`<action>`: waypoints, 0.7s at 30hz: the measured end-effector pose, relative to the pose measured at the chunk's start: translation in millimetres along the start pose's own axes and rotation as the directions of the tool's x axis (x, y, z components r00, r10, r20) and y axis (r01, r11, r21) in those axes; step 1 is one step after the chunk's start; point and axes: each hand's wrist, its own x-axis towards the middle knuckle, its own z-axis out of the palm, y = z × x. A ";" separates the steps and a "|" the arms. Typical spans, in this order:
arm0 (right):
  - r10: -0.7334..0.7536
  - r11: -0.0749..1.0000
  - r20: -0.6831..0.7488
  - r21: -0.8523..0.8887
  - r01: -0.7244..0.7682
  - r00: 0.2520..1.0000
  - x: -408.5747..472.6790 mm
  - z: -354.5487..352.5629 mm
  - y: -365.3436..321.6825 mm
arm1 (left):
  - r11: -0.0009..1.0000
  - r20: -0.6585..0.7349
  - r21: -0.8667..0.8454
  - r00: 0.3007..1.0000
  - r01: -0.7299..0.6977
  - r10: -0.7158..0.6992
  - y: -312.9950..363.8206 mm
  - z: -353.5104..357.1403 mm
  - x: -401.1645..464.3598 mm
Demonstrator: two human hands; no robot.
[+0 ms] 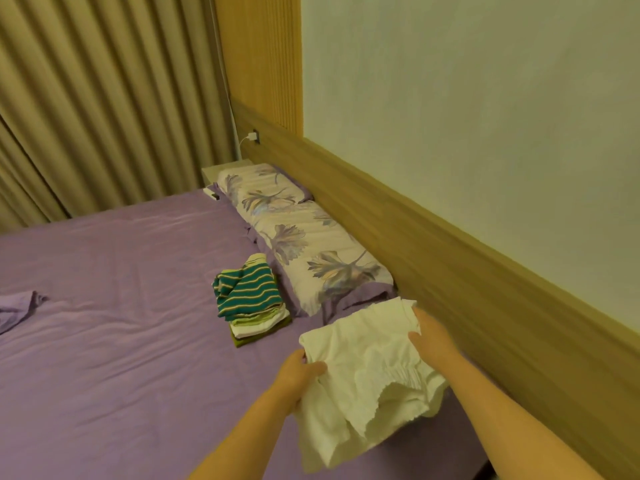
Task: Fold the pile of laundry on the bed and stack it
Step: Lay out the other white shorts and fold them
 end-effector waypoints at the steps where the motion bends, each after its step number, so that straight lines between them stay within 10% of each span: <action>1: 0.006 1.000 0.003 -0.024 -0.006 1.000 8.1 0.7 7.1 | 1.000 0.006 -0.009 1.000 0.007 -0.007 -0.9 7.0 5.7; 21: 0.036 0.994 0.287 0.091 -0.065 0.957 172.8 43.7 98.9 | 0.986 -0.227 0.018 0.961 0.163 -0.155 -5.1 93.4 140.7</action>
